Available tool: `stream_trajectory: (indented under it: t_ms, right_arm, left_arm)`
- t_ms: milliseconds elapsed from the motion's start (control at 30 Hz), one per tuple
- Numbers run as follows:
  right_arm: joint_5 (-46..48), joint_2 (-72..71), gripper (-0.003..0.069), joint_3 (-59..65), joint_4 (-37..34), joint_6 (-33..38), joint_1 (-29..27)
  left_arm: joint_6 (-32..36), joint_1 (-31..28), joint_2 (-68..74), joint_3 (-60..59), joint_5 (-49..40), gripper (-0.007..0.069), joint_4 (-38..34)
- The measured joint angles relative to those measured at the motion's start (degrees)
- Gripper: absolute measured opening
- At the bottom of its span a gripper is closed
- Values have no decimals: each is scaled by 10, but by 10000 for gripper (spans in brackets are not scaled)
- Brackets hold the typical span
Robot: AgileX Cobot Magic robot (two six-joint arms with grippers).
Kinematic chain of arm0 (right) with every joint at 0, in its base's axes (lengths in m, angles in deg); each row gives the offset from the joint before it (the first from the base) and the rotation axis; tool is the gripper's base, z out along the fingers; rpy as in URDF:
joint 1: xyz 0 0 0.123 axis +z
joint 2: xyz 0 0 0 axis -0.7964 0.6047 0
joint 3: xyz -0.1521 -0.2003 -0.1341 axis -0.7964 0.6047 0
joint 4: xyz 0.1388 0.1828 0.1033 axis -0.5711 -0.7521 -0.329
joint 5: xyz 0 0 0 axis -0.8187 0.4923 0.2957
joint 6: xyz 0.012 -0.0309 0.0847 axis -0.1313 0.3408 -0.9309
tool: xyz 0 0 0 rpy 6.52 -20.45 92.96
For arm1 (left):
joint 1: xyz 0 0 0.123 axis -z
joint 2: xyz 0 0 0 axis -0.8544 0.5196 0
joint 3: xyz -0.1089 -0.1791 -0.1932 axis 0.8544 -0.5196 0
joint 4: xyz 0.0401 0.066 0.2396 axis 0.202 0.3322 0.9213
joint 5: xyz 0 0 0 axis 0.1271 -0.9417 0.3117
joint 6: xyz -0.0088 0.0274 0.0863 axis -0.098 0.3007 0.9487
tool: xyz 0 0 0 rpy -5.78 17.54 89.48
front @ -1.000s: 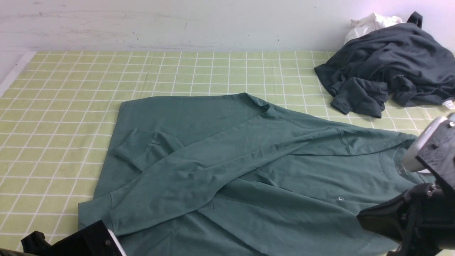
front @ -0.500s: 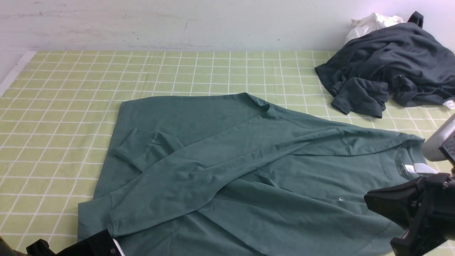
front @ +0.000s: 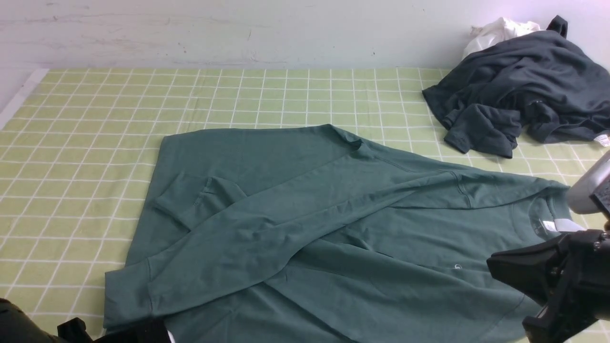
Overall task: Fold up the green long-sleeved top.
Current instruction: Use both arms simultaneously to clamp the lower edge of the clothing fabric
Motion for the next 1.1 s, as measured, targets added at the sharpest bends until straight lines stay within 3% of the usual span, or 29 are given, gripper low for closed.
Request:
stream_trajectory:
  t_ms: [233, 433, 567, 733, 900, 1100]
  right_arm:
    - [12, 0, -10, 0, -1, 1, 0]
    - [63, 0, -10, -10, -2, 7, 0]
    - [96, 0, -1, -40, 34, 30, 0]
    - [113, 40, 131, -59, 212, 31, 0]
    - [120, 144, 290, -59, 327, 21, 0]
    - [72, 261, 325, -59, 406, 21, 0]
  left_arm:
    - [0, 0, 2, 44, -53, 15, -44]
    - [-35, 0, -38, 110, -152, 2, -42]
    - [-86, 0, -56, 120, -171, 2, -15]
    - [-144, 0, -61, 120, -163, 2, 7]
    - [-153, 0, -61, 120, -148, 2, 8]
    - [-153, 0, -61, 120, -148, 2, 6]
